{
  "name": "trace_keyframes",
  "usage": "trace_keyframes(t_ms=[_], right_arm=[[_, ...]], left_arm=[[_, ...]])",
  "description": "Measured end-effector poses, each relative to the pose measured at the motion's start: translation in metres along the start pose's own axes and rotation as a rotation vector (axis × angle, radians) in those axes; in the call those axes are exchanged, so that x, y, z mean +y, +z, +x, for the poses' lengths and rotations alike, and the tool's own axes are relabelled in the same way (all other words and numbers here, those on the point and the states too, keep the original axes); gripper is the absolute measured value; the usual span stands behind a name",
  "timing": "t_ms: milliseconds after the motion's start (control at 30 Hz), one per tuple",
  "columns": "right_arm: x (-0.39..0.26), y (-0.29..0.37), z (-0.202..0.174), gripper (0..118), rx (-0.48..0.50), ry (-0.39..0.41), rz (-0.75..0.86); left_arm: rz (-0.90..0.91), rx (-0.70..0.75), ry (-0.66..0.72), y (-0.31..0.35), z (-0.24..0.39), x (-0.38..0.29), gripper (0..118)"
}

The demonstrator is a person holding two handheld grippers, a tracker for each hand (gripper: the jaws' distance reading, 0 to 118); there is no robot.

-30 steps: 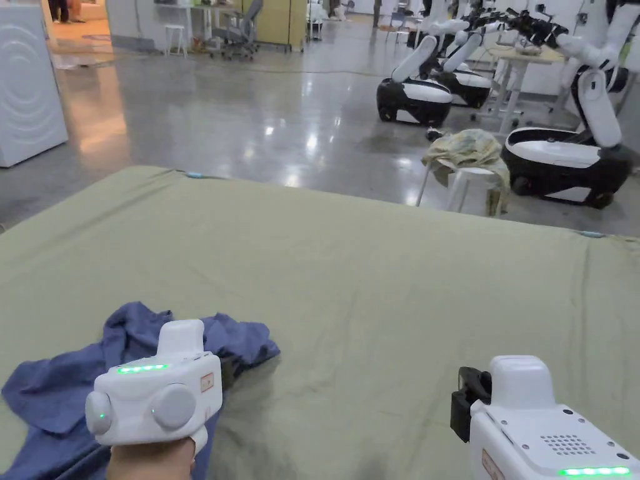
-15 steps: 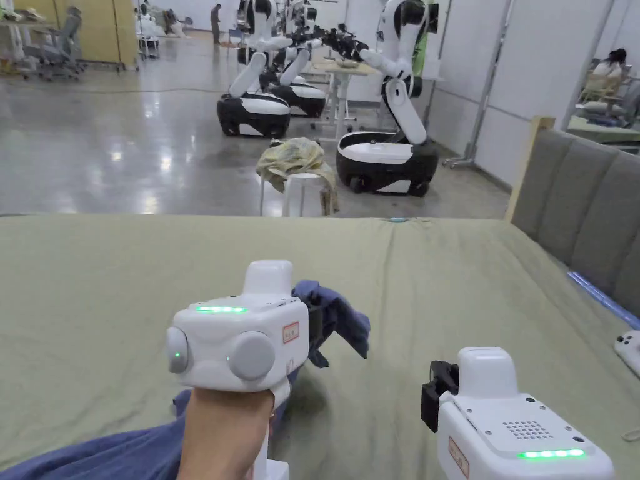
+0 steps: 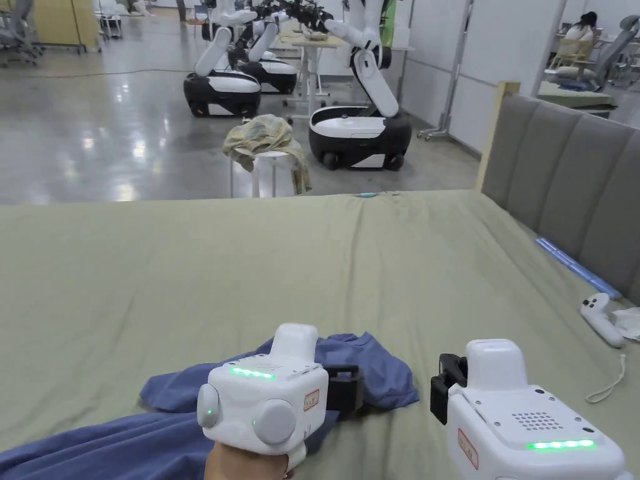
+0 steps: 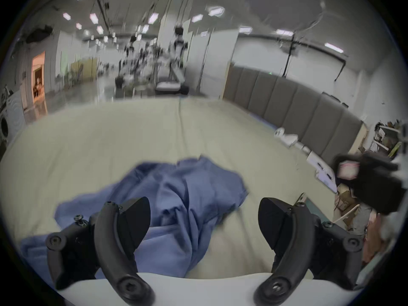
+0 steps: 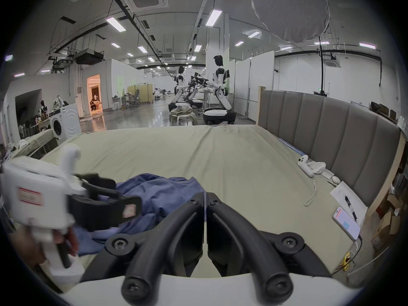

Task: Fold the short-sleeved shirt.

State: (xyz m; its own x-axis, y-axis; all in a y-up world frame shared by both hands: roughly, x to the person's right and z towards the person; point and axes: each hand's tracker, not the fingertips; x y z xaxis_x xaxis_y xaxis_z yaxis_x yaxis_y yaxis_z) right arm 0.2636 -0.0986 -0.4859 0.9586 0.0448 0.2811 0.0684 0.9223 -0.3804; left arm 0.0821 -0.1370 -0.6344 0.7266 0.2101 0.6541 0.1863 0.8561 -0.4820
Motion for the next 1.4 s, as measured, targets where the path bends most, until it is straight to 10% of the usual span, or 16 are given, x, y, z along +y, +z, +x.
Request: trace_keyframes(t_ms=[133,200,233,633,733,900,1067,1300,1400], right_arm=[[-0.001,0.003,-0.030,3,0.043,-0.012,0.005],[-0.004,0.006,-0.047,3,0.077,-0.010,-0.004],[-0.005,0.008,-0.057,3,0.091,-0.007,-0.006],[-0.011,0.000,-0.150,3,0.216,0.073,-0.049],[-0.010,-0.006,-0.155,3,0.221,0.080,-0.060],[-0.009,-0.015,-0.139,3,0.176,0.091,-0.080],[-0.005,-0.027,-0.095,3,0.090,0.096,-0.101],[-0.004,-0.110,0.004,4,-0.034,0.064,-0.225],[-0.013,-0.154,0.024,36,0.051,0.070,-0.344]], left_arm=[[0.086,0.120,-0.054,0.081,-0.011,0.000,88],[0.098,0.172,-0.101,0.115,-0.034,-0.004,16],[0.097,0.215,-0.121,0.128,-0.046,-0.007,5],[-0.263,0.528,0.126,0.237,-0.270,-0.031,7],[-0.328,0.544,0.137,0.221,-0.285,-0.048,83],[-0.380,0.535,0.133,0.179,-0.295,-0.070,82],[-0.377,0.542,0.166,0.165,-0.287,-0.073,8],[-0.276,0.507,0.129,0.178,-0.267,-0.055,8],[-0.220,0.509,0.128,0.190,-0.262,-0.039,8]])
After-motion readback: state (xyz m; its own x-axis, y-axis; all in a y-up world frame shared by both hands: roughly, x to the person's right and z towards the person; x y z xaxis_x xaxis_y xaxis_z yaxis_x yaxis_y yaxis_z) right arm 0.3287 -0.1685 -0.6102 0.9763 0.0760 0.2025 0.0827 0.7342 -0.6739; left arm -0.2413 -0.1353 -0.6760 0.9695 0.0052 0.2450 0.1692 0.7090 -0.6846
